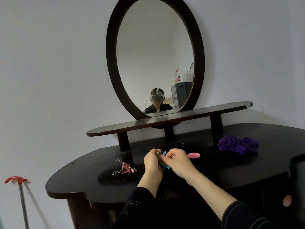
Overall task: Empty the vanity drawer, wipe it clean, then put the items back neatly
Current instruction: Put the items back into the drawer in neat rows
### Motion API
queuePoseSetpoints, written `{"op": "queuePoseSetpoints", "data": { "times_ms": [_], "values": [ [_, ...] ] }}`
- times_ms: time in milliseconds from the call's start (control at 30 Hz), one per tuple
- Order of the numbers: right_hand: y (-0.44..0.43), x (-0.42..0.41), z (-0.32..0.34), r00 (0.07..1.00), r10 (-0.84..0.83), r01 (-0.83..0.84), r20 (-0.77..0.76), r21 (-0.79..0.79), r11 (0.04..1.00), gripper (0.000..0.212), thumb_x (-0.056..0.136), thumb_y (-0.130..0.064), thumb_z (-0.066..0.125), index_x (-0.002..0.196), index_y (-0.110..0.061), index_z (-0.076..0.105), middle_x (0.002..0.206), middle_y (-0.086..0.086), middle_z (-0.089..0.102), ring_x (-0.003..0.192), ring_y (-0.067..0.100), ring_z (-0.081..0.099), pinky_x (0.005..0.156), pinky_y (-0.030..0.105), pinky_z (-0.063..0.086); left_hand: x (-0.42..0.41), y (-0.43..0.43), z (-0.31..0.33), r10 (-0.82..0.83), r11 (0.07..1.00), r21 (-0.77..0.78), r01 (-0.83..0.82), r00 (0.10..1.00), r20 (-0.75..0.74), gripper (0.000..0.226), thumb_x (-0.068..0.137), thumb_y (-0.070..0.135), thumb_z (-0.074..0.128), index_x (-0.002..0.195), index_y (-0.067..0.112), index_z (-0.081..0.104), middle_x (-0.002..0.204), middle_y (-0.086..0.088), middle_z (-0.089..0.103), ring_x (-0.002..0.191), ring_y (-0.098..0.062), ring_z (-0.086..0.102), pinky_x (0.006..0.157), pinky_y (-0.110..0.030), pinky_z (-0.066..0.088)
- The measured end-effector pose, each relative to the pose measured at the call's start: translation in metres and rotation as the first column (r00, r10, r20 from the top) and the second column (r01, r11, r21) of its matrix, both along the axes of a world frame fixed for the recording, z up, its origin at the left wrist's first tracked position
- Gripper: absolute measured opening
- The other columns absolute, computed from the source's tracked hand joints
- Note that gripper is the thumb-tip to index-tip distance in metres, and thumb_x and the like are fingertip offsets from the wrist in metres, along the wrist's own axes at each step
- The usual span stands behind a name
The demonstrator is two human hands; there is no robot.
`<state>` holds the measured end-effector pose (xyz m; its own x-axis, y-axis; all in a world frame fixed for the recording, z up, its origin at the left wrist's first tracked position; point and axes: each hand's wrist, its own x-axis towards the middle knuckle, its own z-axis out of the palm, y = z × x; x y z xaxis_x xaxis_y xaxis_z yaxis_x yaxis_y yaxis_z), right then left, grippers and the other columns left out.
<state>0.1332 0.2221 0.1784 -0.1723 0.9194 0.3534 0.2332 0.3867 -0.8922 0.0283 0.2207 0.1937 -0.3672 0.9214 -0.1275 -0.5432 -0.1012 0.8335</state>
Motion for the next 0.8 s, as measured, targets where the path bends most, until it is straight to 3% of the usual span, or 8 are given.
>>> {"op": "queuePoseSetpoints", "data": {
  "times_ms": [100, 167, 233, 333, 467, 600, 700, 800],
  "values": [
    [0.002, 0.0, 0.0, 1.0, 0.0, 0.0, -0.017, -0.016, 1.0, 0.025, 0.093, -0.03, 0.072, 0.085, -0.006, 0.069, 0.084, 0.003, 0.073, 0.083, 0.01, 0.071, 0.072, 0.022, 0.057, 0.002, 0.0, -0.001, -0.018, 1.0, 0.014, 0.018, 0.999, 0.043, 0.017, 0.099, 0.019, 0.054, 0.095, 0.004, 0.062, 0.093, -0.014, 0.064, 0.09, -0.03, 0.063, 0.093, -0.048, 0.051],
    [0.003, 0.001, 0.002, 0.999, 0.009, -0.011, -0.048, -0.038, 0.999, 0.026, 0.094, -0.031, 0.072, 0.085, -0.007, 0.069, 0.081, 0.001, 0.072, 0.077, 0.005, 0.069, 0.063, 0.017, 0.052, 0.0, -0.002, -0.001, -0.064, 0.997, 0.042, 0.062, 0.996, 0.066, 0.017, 0.095, 0.018, 0.063, 0.102, 0.002, 0.062, 0.091, -0.014, 0.064, 0.091, -0.031, 0.063, 0.095, -0.049, 0.05],
    [0.002, 0.001, 0.004, 0.996, 0.009, -0.015, -0.092, -0.065, 0.998, 0.026, 0.094, -0.032, 0.071, 0.081, -0.009, 0.068, 0.073, 0.0, 0.068, 0.059, -0.003, 0.064, 0.049, 0.013, 0.045, -0.003, -0.005, -0.001, -0.185, 0.981, 0.08, 0.178, 0.979, 0.088, 0.019, 0.091, 0.014, 0.066, 0.104, 0.002, 0.061, 0.094, -0.015, 0.06, 0.095, -0.032, 0.061, 0.098, -0.048, 0.048],
    [0.002, 0.001, 0.006, 0.991, -0.008, -0.008, -0.132, -0.123, 0.992, 0.027, 0.095, -0.033, 0.07, 0.081, -0.011, 0.066, 0.066, -0.001, 0.062, 0.04, -0.002, 0.053, 0.038, 0.014, 0.036, -0.005, -0.008, -0.002, -0.261, 0.963, 0.106, 0.249, 0.958, 0.119, 0.004, 0.089, 0.005, 0.06, 0.093, 0.004, 0.059, 0.096, -0.014, 0.058, 0.091, -0.03, 0.059, 0.094, -0.045, 0.046],
    [0.002, 0.002, 0.01, 0.986, 0.022, -0.054, -0.164, -0.199, 0.979, 0.031, 0.096, -0.036, 0.069, 0.091, -0.006, 0.066, 0.065, 0.004, 0.061, 0.036, 0.002, 0.044, 0.037, 0.019, 0.032, -0.005, -0.008, -0.001, -0.242, 0.968, 0.107, 0.226, 0.957, 0.16, 0.015, 0.091, 0.005, 0.056, 0.106, 0.001, 0.058, 0.107, -0.017, 0.058, 0.102, -0.031, 0.056, 0.103, -0.044, 0.044],
    [0.002, 0.001, 0.008, 0.986, 0.061, -0.092, -0.157, -0.2, 0.975, 0.03, 0.096, -0.038, 0.068, 0.087, -0.009, 0.065, 0.064, 0.004, 0.061, 0.036, 0.002, 0.043, 0.038, 0.019, 0.032, -0.007, -0.012, 0.0, -0.278, 0.96, 0.081, 0.267, 0.944, 0.177, 0.013, 0.089, 0.011, 0.054, 0.095, 0.0, 0.058, 0.088, -0.014, 0.061, 0.083, -0.028, 0.06, 0.086, -0.04, 0.049],
    [0.004, 0.0, 0.007, 0.983, 0.07, -0.106, -0.168, -0.214, 0.971, 0.032, 0.097, -0.037, 0.067, 0.092, -0.006, 0.065, 0.066, 0.005, 0.062, 0.037, 0.003, 0.042, 0.037, 0.019, 0.031, -0.01, -0.012, -0.001, -0.264, 0.964, 0.102, 0.245, 0.926, 0.27, 0.015, 0.091, 0.012, 0.049, 0.102, 0.002, 0.055, 0.103, -0.016, 0.057, 0.096, -0.031, 0.058, 0.105, -0.046, 0.043],
    [0.006, 0.0, 0.009, 0.963, 0.088, -0.153, -0.256, -0.245, 0.957, 0.035, 0.098, -0.036, 0.066, 0.1, -0.001, 0.065, 0.064, 0.005, 0.061, 0.037, 0.004, 0.04, 0.037, 0.019, 0.029, -0.012, -0.011, -0.003, -0.282, 0.959, 0.115, 0.258, 0.903, 0.324, 0.018, 0.092, 0.012, 0.048, 0.106, 0.003, 0.054, 0.113, -0.019, 0.055, 0.105, -0.034, 0.056, 0.11, -0.05, 0.038]
  ]
}}
